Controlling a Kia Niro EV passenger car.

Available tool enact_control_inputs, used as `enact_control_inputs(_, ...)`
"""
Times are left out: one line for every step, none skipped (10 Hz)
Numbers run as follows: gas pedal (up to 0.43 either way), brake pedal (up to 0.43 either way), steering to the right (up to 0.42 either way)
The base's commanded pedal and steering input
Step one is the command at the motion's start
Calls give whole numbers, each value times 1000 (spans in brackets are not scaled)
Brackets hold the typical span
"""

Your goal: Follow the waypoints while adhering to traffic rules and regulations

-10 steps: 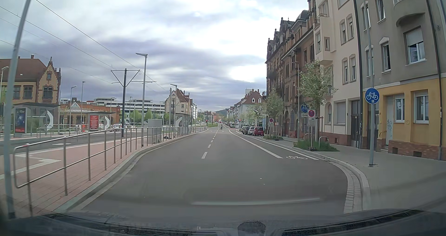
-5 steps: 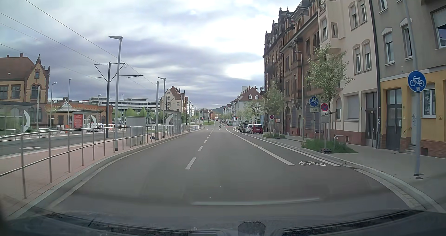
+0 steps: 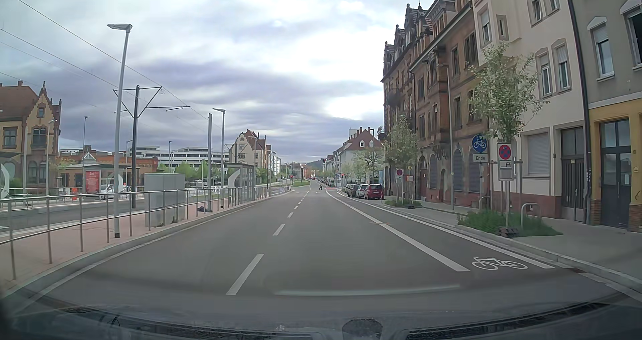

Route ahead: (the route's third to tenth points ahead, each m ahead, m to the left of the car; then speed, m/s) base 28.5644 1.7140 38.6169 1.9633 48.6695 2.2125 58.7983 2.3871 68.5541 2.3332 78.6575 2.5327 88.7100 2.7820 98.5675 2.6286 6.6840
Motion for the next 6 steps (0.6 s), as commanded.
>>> enact_control_inputs(47,0,-3)
enact_control_inputs(47,0,-3)
enact_control_inputs(47,0,-5)
enact_control_inputs(47,0,-8)
enact_control_inputs(47,0,-8)
enact_control_inputs(47,0,-8)
